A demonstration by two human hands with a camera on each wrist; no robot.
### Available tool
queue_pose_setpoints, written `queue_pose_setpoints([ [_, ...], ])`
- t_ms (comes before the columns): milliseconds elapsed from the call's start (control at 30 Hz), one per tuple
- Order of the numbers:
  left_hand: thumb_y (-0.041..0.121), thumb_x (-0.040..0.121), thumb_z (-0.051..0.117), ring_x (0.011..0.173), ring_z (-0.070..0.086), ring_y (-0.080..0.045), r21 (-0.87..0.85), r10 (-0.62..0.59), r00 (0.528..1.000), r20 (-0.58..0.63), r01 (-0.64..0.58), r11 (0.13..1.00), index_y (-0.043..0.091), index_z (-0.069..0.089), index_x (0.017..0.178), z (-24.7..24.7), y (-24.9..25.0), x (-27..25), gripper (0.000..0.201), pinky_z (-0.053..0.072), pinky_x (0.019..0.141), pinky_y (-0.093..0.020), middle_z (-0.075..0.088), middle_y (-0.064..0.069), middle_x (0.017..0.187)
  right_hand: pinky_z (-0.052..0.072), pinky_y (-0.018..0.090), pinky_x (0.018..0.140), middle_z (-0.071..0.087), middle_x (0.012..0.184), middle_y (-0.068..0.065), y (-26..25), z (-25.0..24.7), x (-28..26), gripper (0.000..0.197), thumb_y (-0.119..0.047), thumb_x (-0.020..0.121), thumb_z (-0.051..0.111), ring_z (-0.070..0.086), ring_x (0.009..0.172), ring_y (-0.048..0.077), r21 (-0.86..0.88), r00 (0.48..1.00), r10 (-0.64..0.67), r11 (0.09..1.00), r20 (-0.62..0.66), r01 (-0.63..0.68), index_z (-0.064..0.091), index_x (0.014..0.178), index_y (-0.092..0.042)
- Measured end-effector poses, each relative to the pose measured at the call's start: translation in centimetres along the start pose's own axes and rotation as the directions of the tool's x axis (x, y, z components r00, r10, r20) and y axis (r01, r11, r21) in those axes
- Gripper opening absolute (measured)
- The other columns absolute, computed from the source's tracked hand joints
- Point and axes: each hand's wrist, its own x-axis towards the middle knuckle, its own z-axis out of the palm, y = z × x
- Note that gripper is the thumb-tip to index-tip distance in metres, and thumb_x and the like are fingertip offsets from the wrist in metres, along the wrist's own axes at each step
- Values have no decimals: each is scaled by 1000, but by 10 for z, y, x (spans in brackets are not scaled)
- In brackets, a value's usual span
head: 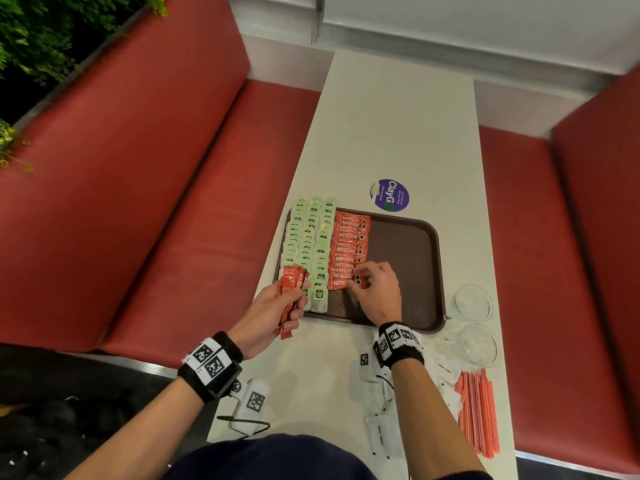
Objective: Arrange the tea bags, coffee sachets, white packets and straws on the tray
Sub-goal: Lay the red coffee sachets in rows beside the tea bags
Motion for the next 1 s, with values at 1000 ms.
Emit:
queue_pose_setpoints([
  [1000, 20, 98, 78, 52, 55, 5, 329, 251, 964, -86, -210, 921, 7, 78, 113, 5, 13, -7, 20, 37, 53, -16, 79, 5, 88, 64, 48, 94, 83, 102, 3, -88, -71, -83, 12, -17, 97, 82, 79, 100, 26, 711, 996, 17, 699, 84, -72, 80, 109, -20],
])
